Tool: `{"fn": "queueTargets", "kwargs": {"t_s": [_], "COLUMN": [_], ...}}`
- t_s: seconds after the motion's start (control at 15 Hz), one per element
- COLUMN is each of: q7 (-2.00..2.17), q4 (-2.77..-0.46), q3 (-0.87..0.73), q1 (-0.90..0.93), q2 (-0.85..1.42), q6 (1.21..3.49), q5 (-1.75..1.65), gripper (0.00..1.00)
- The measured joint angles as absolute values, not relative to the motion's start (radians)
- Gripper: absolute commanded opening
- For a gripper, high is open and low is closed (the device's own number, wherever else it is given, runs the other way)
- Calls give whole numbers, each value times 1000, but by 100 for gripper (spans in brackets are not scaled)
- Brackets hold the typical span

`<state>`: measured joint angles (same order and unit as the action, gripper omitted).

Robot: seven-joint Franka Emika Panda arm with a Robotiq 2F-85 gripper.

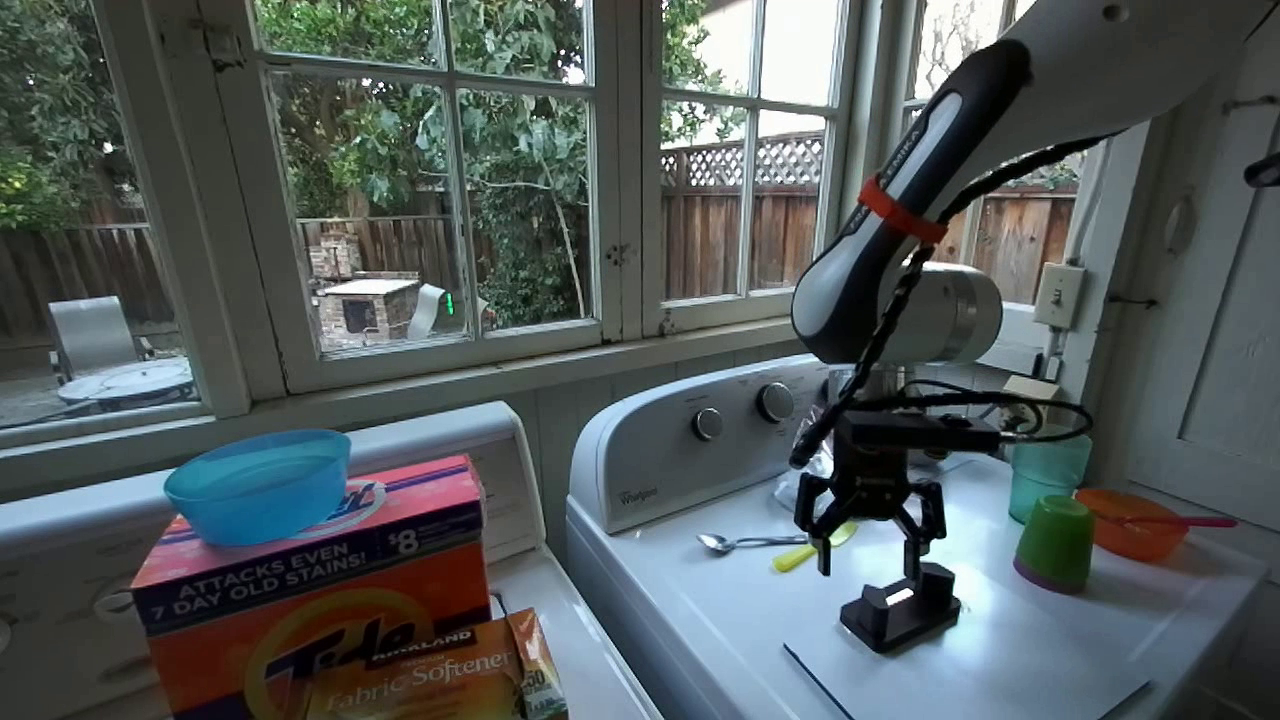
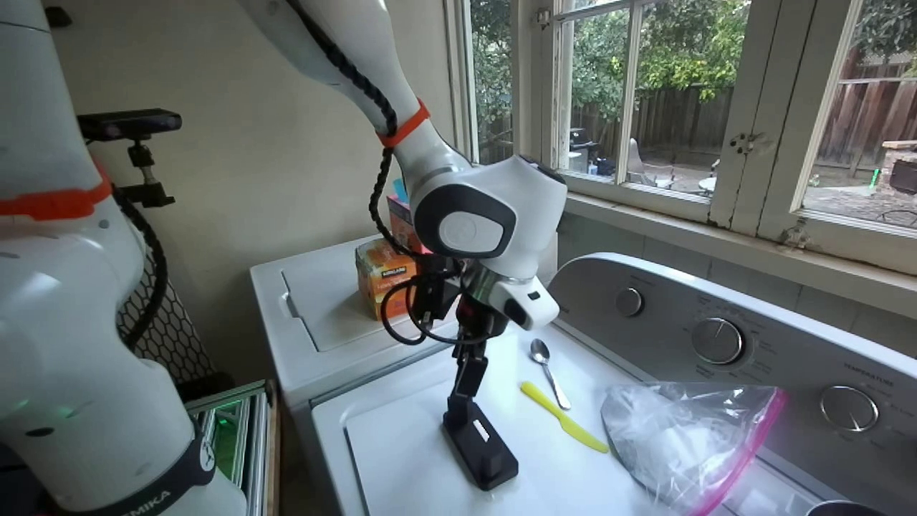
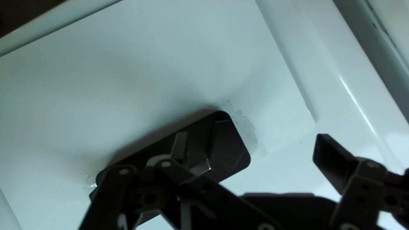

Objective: Move the white thing to the left

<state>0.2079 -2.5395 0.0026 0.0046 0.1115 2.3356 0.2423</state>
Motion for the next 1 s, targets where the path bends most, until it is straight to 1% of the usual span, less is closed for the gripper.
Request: {"fn": "queueTargets", "kwargs": {"t_s": [0.4, 0.6, 0.73, 0.8, 0.87, 0.93, 1.0], "q7": [135, 135, 135, 135, 136, 139, 143], "q4": [-2568, -2575, -2578, -2578, -2579, -2579, -2580], "q3": [3, 1, 1, 1, 1, 0, -1], "q1": [-3, -6, -8, -8, -8, -8, -8], "q2": [159, 169, 174, 177, 178, 179, 179], "q6": [2472, 2487, 2487, 2487, 2487, 2487, 2487], "q5": [312, 312, 312, 311, 311, 311, 311], "gripper": [100, 97, 88, 80, 82, 80, 82]}}
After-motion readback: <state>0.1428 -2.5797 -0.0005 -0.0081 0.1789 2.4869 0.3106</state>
